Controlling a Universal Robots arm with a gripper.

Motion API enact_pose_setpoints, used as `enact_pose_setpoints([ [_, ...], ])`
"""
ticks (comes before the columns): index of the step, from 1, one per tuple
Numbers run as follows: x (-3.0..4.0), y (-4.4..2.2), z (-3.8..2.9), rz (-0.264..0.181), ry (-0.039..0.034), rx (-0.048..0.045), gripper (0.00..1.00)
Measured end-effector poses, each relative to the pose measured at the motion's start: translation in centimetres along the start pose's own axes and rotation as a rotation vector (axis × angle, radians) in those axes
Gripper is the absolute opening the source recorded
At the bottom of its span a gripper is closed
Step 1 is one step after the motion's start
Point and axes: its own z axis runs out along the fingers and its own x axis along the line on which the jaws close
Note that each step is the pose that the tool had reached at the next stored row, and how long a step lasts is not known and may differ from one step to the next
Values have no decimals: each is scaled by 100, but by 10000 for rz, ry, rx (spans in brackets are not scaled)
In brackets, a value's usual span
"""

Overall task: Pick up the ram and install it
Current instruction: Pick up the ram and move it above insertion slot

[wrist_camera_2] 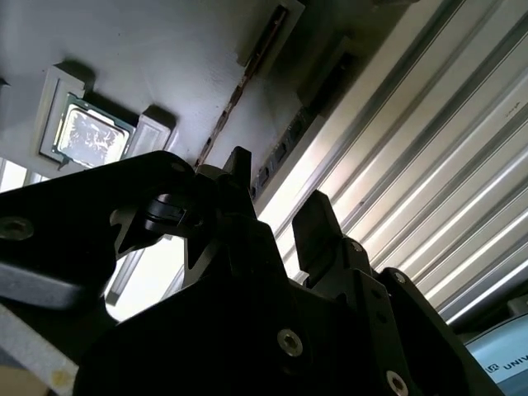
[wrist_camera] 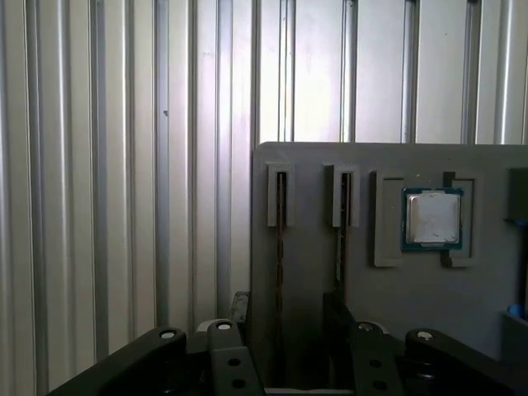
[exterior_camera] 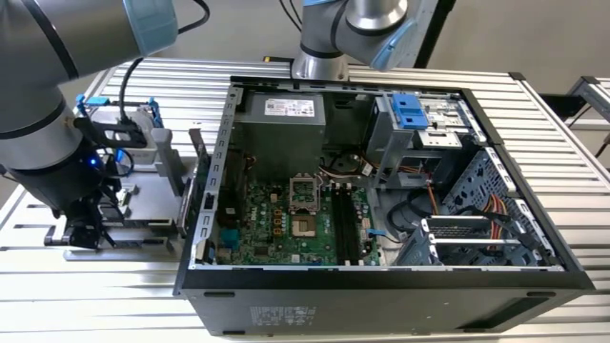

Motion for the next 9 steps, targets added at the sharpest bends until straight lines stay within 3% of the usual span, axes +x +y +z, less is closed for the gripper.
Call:
enact_pose_setpoints([
  [9, 0, -3, 35, 0, -1, 1, 100],
])
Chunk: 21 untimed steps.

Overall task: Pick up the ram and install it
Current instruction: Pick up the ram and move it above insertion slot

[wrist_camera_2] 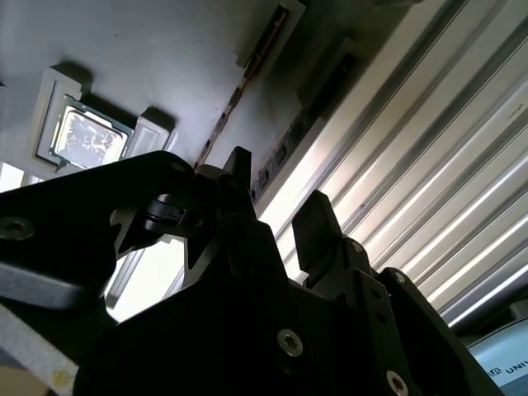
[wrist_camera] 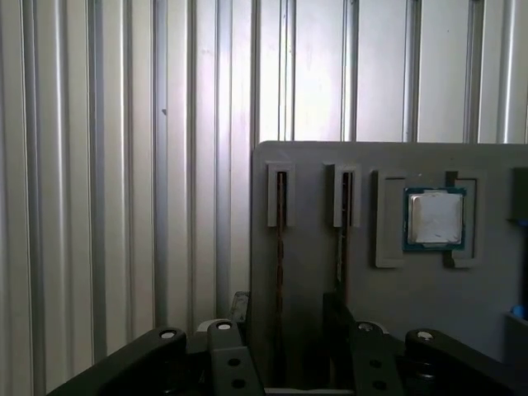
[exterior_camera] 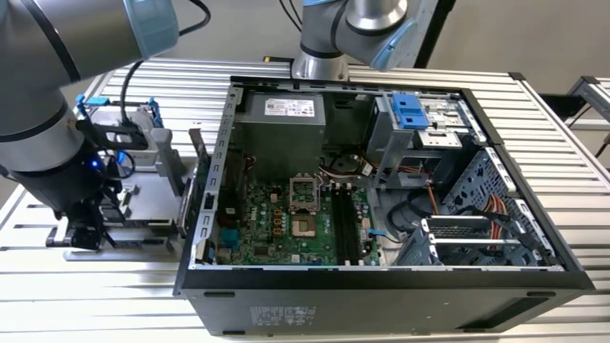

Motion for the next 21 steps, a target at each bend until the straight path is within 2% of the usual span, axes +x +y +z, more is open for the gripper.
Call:
enact_pose_setpoints([
  [7, 1, -16, 54, 56, 1, -1, 100],
  [12, 1, -29, 90, 310, -2, -7, 100],
  [21, 2, -32, 155, 322, 1, -9, 100],
])
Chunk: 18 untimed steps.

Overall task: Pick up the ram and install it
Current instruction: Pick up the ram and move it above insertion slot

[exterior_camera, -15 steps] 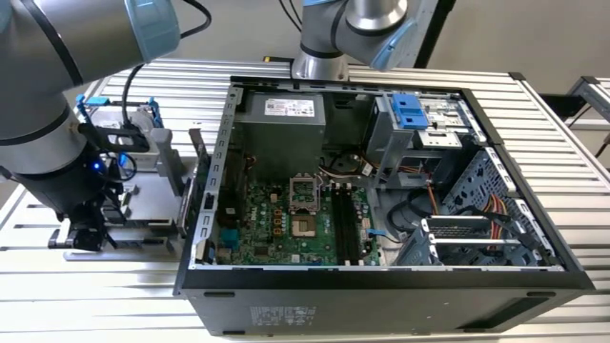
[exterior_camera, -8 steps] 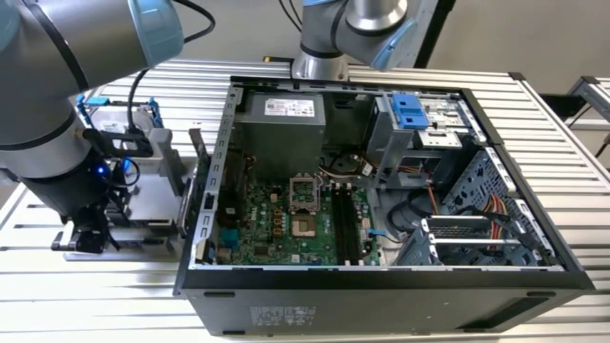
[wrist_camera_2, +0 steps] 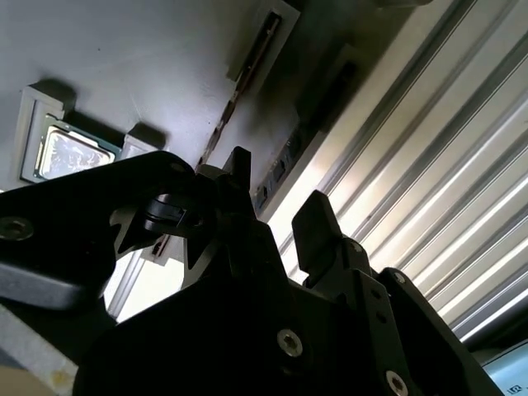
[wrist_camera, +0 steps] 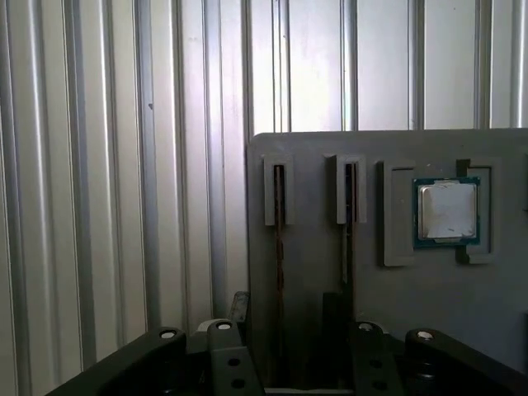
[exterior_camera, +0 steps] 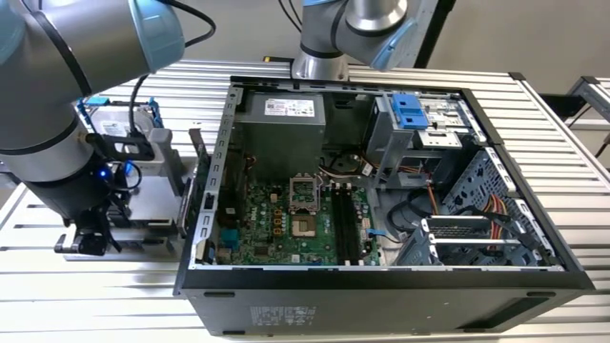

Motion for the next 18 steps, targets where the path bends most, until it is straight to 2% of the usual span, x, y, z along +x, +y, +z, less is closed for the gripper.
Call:
enact_pose_setpoints([
  [8, 0, 0, 67, 1, 11, 0, 100],
  [18, 4, -1, 118, 1, 12, -9, 100],
])
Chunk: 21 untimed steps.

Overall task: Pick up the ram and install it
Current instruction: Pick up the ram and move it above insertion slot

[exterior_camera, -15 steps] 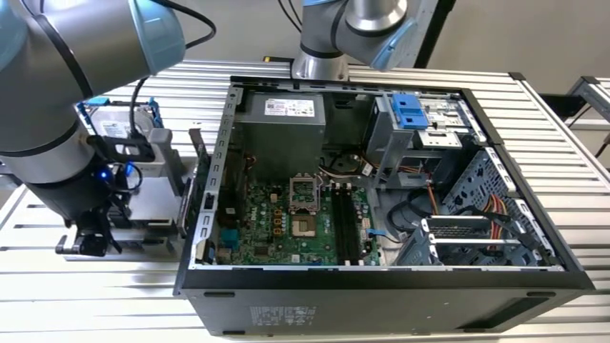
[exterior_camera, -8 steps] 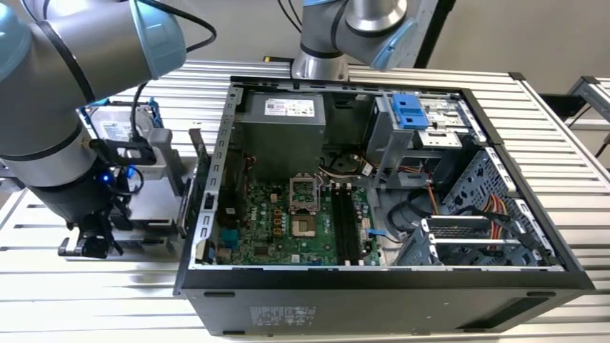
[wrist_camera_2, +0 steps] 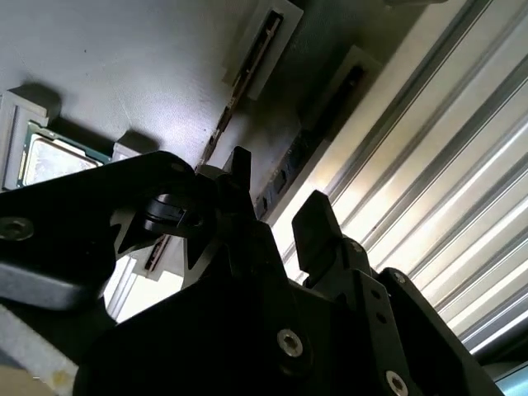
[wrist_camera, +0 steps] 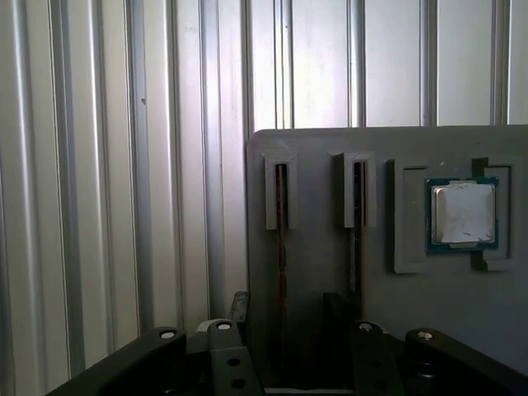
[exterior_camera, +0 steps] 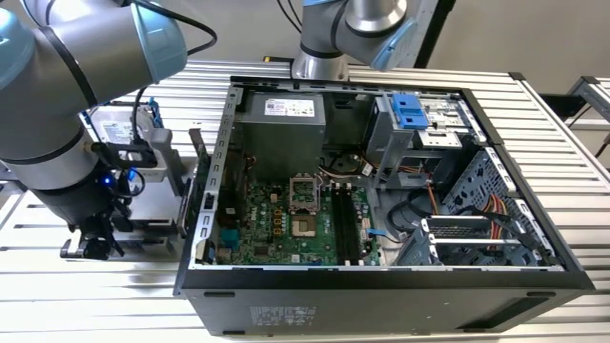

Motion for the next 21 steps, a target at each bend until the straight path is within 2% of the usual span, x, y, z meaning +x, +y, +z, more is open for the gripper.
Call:
enact_pose_setpoints([
  [14, 0, 0, 6, -1, 1, 0, 100],
  [15, 0, 0, 6, 0, 1, 0, 0],
  [21, 0, 0, 8, 0, 0, 0, 0],
])
